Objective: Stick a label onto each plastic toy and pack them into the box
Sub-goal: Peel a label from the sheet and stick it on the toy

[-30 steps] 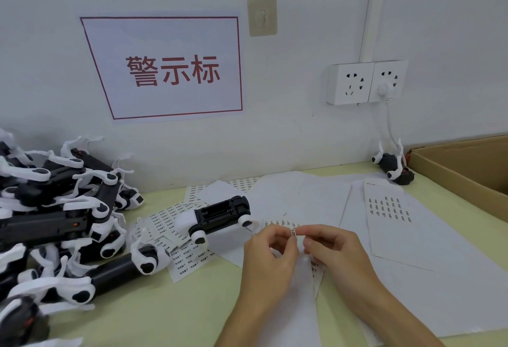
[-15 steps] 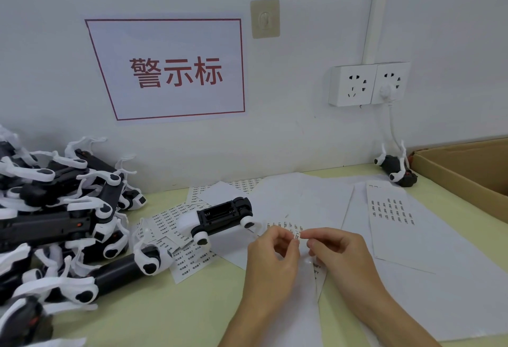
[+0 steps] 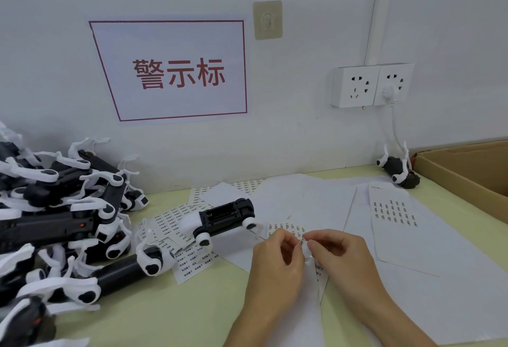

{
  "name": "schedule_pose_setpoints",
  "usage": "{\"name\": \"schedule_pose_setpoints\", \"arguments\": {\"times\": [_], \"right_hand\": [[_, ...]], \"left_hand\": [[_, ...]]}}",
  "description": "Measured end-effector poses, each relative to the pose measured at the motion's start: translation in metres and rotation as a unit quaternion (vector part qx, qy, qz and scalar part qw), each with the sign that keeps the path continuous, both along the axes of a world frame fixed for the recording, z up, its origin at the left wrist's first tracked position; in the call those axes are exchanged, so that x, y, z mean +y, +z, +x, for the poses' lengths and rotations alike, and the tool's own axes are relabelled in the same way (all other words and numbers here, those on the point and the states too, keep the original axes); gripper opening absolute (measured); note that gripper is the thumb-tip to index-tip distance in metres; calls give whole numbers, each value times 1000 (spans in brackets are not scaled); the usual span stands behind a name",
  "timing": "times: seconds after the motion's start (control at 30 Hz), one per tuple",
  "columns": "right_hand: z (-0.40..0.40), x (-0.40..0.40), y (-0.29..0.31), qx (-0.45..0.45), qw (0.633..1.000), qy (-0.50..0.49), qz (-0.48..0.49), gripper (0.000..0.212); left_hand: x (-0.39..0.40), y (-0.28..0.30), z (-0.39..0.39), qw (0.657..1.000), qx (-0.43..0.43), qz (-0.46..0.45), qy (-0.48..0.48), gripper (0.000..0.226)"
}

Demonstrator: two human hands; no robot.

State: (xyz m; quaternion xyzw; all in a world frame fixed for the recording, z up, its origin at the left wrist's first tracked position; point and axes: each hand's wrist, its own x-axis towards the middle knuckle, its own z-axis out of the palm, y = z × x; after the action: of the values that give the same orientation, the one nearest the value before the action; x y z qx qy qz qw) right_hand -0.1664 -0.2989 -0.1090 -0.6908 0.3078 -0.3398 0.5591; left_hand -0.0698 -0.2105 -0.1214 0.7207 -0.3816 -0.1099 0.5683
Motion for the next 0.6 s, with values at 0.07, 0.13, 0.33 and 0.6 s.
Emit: {"name": "schedule_pose_setpoints", "arguments": {"times": [0.07, 0.13, 0.33, 0.6], "right_hand": [[0, 1, 1, 9, 1000, 14, -18, 18], [0, 2, 2, 13, 999, 17, -34, 18], [2, 2, 0, 29, 999, -4, -43, 15], [2, 5, 0, 16, 999, 7, -49, 19]], "left_hand": [[0, -2, 0, 1000, -12, 9, -5, 16], [0, -3, 0, 999, -31, 21, -14, 14], [-1, -5, 2, 1000, -18, 12, -5, 10], [-2, -5, 4, 1000, 7, -4, 9, 10]]}}
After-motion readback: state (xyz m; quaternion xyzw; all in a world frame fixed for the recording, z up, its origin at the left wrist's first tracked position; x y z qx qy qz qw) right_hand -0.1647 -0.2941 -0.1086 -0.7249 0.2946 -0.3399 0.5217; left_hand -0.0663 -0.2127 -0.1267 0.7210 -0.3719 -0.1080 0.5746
